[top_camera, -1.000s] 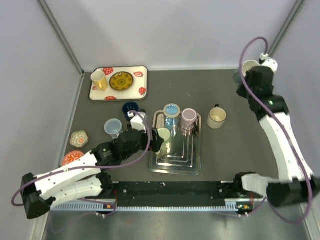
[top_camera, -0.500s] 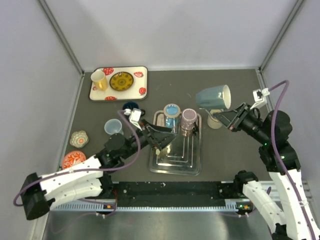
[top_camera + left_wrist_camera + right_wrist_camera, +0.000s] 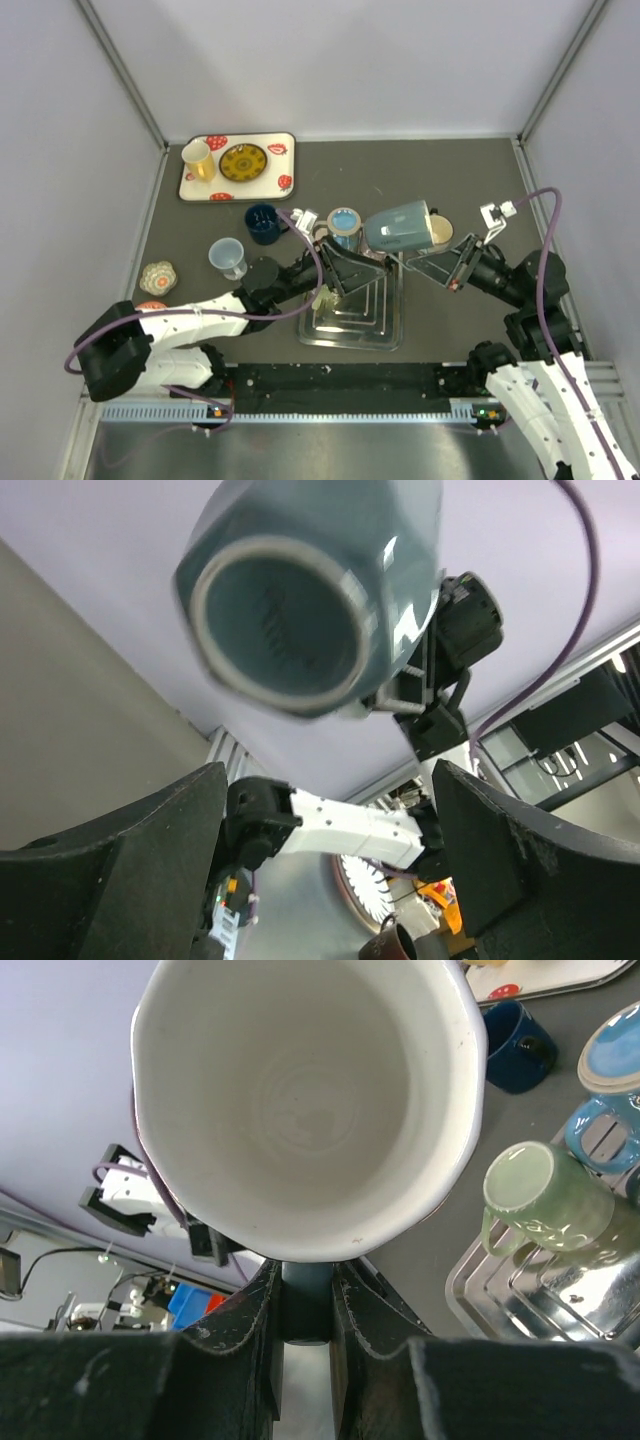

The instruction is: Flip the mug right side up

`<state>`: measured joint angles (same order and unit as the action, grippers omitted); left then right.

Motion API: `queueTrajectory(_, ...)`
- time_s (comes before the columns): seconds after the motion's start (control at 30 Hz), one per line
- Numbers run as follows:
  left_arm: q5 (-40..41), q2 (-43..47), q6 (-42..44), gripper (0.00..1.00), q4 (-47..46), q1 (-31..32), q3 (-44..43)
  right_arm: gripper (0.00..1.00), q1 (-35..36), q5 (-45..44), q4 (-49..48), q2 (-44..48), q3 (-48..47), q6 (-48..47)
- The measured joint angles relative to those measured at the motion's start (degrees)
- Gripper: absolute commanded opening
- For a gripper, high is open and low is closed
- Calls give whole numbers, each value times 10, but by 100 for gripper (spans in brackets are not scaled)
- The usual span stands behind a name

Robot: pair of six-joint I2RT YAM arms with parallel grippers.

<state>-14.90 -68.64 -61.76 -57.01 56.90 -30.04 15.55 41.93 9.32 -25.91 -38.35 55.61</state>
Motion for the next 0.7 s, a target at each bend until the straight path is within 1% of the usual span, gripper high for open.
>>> queueTrajectory(0.07, -5, -10, -1, 86, 0, 1, -23, 0, 3, 2, -3, 3, 5, 1)
queueTrajectory(0.17, -7, -26, -1, 80, -8, 6, -56, 0, 9, 1, -10, 8, 14, 2)
queueTrajectory(0.2, -8, -33, -1, 73, -9, 7, -61, 0, 13, -3, -15, 9, 17, 3)
queueTrajectory(0.27, -9, -46, -1, 67, -8, 7, -68, 0, 20, -14, -22, 10, 21, 4)
queueTrajectory(0.3, -12, -55, -1, 59, -9, 7, -72, 0, 25, -19, -25, 11, 24, 3)
queueTrajectory(0.4, -20, -81, 0, 49, -7, 7, -87, 0, 44, -37, -28, 11, 24, -1)
queueTrajectory(0.43, -20, -86, 0, 43, -7, 8, -89, 0, 53, -45, -29, 11, 24, -5)
queueTrajectory(0.47, -22, -88, -2, 41, -9, 8, -90, 0, 59, -52, -29, 11, 24, -8)
queueTrajectory(0.57, -17, -88, -9, 37, -24, 8, -90, 0, 79, -82, -39, 10, 27, -17)
queueTrajectory(0.63, -7, -88, -12, 39, -35, 9, -89, 0, 92, -101, -45, 9, 27, -21)
queueTrajectory(0.7, 8, -88, -14, 42, -53, 10, -83, 0, 103, -111, -54, 6, 27, -23)
